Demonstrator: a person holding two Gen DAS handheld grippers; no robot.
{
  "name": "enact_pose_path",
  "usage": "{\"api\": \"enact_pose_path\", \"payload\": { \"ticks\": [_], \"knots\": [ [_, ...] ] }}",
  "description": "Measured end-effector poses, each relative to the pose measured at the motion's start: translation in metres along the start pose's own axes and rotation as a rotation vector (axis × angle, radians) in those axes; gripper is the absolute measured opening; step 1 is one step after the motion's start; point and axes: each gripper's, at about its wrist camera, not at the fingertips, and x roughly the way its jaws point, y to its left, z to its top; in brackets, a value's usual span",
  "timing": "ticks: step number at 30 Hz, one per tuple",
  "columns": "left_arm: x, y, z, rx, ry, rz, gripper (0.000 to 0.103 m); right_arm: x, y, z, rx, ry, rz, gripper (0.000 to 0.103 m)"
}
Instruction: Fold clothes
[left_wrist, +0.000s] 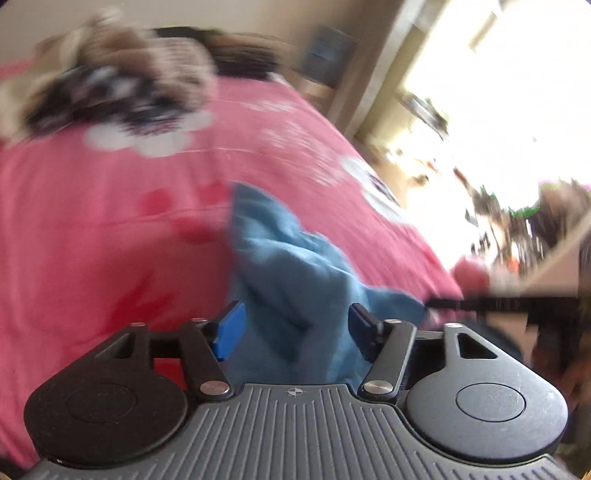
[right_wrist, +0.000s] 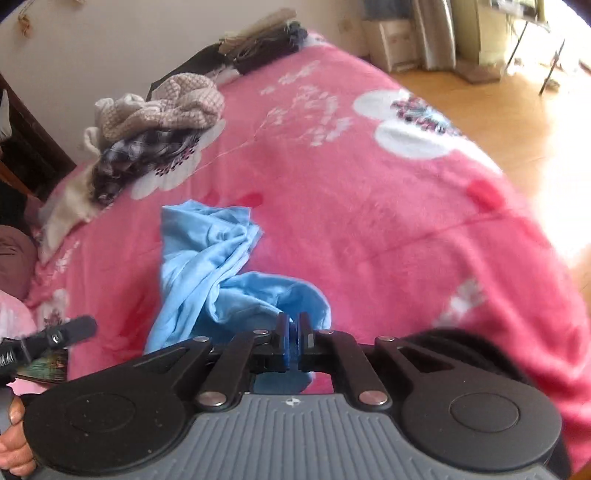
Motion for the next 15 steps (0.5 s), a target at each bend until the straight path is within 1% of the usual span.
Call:
{"api": "enact_pose_path", "payload": {
  "ticks": [1, 2, 3, 4, 6, 8, 9, 10, 12, 13, 14, 15],
  "knots": [
    [0.007, -0.009, -0.001, 0.058, 0.013, -0.001, 0.065, -0.004, 0.0, 0.001, -0.011, -0.016, 0.003, 0.018],
    [0.014, -0.019, -0.001, 0.12, 0.025, 0.005, 0.067, -0.008, 0.001, 0.002, -0.025, -0.035, 0.008, 0.033],
    [0.022, -0.026, -0.003, 0.173, 0.034, 0.028, 0.068, -0.012, 0.003, 0.004, -0.05, -0.057, 0.011, 0.038],
    [0.03, -0.032, -0.005, 0.226, 0.043, 0.052, 0.068, -0.015, 0.005, 0.006, -0.079, -0.079, 0.013, 0.042],
    [0.045, -0.044, -0.009, 0.333, 0.062, 0.1, 0.068, -0.015, 0.01, 0.011, -0.143, -0.093, 0.014, 0.043],
    [0.054, -0.042, -0.009, 0.354, 0.061, 0.133, 0.066, -0.005, 0.015, 0.016, -0.2, -0.064, 0.019, 0.043],
    [0.058, -0.041, -0.01, 0.364, 0.06, 0.149, 0.063, 0.003, 0.017, 0.018, -0.229, -0.037, 0.029, 0.043],
    [0.059, -0.038, -0.008, 0.345, 0.068, 0.144, 0.06, 0.012, 0.021, 0.02, -0.26, -0.006, 0.042, 0.043],
    [0.06, -0.027, -0.003, 0.287, 0.079, 0.134, 0.043, 0.03, 0.028, 0.023, -0.323, 0.054, 0.067, 0.043],
    [0.061, -0.021, -0.001, 0.261, 0.086, 0.134, 0.041, 0.039, 0.033, 0.024, -0.352, 0.078, 0.081, 0.043],
    [0.061, -0.017, 0.001, 0.241, 0.088, 0.139, 0.036, 0.048, 0.038, 0.024, -0.379, 0.099, 0.095, 0.043],
    [0.061, -0.014, 0.003, 0.221, 0.089, 0.145, 0.026, 0.056, 0.043, 0.024, -0.407, 0.12, 0.11, 0.043]
  ]
}}
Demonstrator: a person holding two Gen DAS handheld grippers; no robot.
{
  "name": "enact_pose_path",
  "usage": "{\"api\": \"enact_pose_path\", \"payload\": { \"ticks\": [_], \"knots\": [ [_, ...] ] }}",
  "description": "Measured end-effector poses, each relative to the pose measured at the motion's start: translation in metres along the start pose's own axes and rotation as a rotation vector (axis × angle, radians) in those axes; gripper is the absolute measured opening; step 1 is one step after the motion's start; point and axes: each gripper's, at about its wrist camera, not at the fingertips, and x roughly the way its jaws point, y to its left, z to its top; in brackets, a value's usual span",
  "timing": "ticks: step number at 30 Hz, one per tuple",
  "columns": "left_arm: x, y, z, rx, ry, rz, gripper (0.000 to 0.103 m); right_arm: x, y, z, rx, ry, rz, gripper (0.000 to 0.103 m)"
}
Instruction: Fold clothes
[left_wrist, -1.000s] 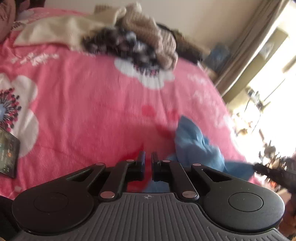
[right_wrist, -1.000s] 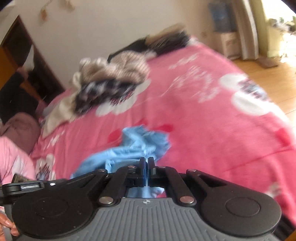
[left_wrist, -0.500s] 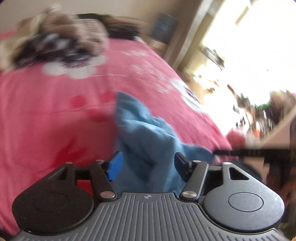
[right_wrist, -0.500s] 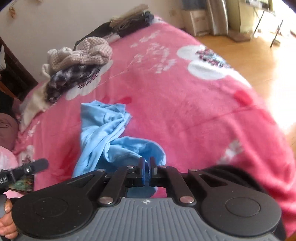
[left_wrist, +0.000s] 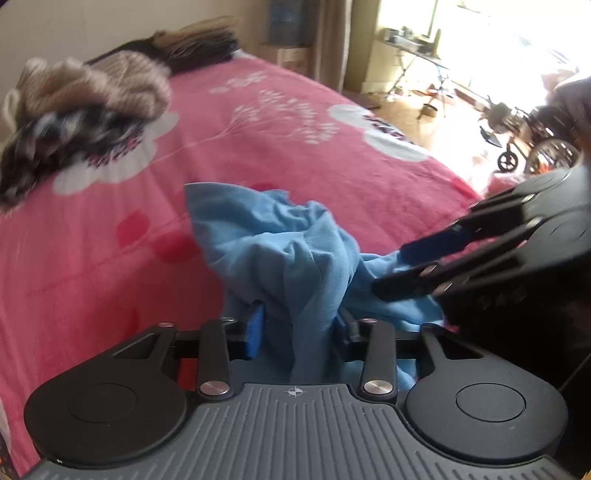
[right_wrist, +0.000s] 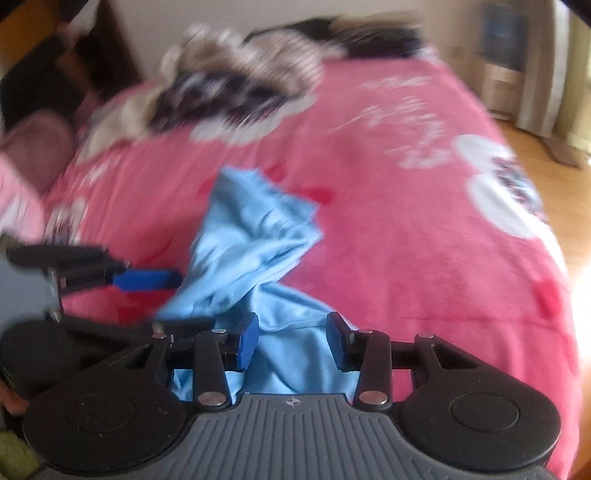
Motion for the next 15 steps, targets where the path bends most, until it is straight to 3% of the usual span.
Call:
{"api": "enact_pose_path", "payload": {
  "ticks": [2, 6, 7, 8, 15],
  "knots": [
    [0.001, 0.008, 0.002, -0.039, 0.006, 0.009, 0.014, 0.017, 0.008, 0.006, -0.051, 0.027, 0.029, 0.043],
    [-0.012, 0.027, 0.0, -0.181, -0.047, 0.048, 0.008, 0.039, 0.025, 0.012, -0.115, 0.018, 0.039, 0.043],
    [-0.016, 0.031, -0.001, -0.202, -0.06, 0.063, 0.007, 0.042, 0.027, 0.013, -0.108, 0.011, 0.033, 0.033],
    [-0.021, 0.036, -0.003, -0.222, -0.072, 0.084, 0.007, 0.042, 0.026, 0.013, -0.089, 0.003, 0.032, 0.012],
    [-0.057, 0.088, -0.026, -0.39, -0.101, 0.255, 0.006, -0.001, -0.016, 0.006, 0.191, -0.135, -0.058, 0.006]
  ]
}}
